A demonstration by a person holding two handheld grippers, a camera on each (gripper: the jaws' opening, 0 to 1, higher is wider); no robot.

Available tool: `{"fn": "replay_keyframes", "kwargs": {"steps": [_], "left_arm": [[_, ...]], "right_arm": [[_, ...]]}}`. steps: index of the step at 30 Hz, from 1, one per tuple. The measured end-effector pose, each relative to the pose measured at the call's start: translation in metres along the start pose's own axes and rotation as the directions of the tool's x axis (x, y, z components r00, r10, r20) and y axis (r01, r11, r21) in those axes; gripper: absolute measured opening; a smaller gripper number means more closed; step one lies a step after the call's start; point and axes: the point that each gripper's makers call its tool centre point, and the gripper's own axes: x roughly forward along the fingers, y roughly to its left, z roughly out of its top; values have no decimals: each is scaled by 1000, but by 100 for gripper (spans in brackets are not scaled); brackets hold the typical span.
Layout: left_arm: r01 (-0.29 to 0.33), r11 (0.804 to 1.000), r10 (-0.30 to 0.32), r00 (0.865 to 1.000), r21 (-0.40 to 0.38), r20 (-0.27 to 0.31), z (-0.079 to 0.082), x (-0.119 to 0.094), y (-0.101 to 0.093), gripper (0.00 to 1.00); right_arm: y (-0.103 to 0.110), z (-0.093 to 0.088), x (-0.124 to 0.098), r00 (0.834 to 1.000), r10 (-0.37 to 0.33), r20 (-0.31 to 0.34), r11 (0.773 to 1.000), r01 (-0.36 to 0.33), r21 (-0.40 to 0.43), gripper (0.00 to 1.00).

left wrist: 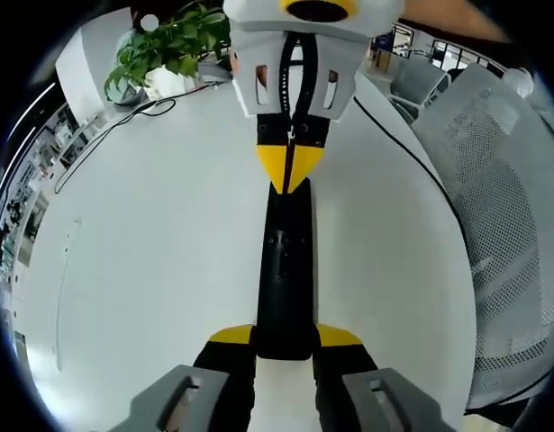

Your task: Press the specified remote control buttons in sequence, fully releasing each button before pressing the next.

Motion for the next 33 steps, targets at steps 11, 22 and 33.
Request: {"fn": "replay_keyframes", "kwargs": {"steps": [11, 22, 33], "left_arm": [[-5, 1000, 5, 1000, -1, -2, 0, 0, 0, 23], [-6, 1000, 6, 1000, 1, -5, 0, 0, 0, 23], [-3, 1000, 3, 1000, -1, -6, 0, 0, 0, 23]], "right_arm": [[1, 4, -4, 998, 7, 63, 1000, -7, 2, 0], [-5, 10, -19, 998, -11, 55, 1000, 11, -7, 0], [-11, 19, -30, 997, -35, 73, 999, 36, -4, 0]]}}
